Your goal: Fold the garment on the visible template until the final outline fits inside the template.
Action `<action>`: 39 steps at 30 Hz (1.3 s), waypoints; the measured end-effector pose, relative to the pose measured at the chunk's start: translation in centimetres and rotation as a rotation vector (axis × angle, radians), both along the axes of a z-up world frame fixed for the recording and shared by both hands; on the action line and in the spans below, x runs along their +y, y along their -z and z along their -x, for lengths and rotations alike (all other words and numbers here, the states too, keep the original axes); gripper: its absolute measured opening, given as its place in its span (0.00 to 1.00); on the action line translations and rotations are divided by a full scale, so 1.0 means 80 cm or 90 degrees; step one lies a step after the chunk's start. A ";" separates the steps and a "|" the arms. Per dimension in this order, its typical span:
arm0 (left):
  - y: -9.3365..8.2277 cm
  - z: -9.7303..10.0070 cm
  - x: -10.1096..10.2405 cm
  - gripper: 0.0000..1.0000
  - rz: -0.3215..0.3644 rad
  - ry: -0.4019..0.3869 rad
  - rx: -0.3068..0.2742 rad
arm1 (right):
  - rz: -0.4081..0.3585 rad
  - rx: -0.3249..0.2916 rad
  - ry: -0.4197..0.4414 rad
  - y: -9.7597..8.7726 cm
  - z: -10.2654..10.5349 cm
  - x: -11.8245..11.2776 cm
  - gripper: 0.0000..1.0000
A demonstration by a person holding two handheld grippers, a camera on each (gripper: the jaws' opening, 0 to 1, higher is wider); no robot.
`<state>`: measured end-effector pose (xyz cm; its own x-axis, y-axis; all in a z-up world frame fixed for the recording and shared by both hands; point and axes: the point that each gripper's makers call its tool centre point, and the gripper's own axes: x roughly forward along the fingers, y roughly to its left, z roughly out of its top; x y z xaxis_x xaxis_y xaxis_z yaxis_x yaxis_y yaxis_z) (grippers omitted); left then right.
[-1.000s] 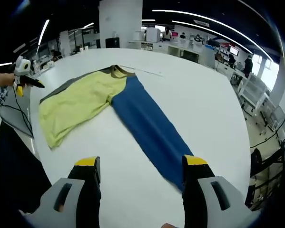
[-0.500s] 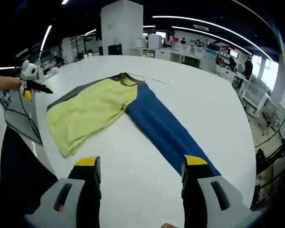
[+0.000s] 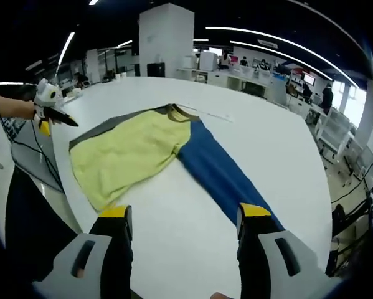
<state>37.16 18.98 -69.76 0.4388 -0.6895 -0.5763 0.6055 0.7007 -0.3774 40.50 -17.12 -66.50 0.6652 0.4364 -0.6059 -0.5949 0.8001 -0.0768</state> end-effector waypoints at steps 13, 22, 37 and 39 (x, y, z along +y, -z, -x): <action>0.002 0.002 0.009 0.93 -0.003 -0.009 -0.003 | -0.022 -0.036 -0.029 -0.026 0.006 0.039 0.67; 0.014 0.016 0.011 0.93 -0.044 0.025 -0.004 | -0.065 -0.055 -0.039 -0.044 0.014 0.073 0.68; 0.011 0.010 0.016 0.92 -0.053 0.014 -0.011 | -0.085 -0.061 -0.052 -0.053 0.032 0.104 0.68; 0.012 0.009 0.018 0.91 -0.059 0.010 -0.015 | -0.084 -0.057 -0.050 -0.051 0.034 0.105 0.68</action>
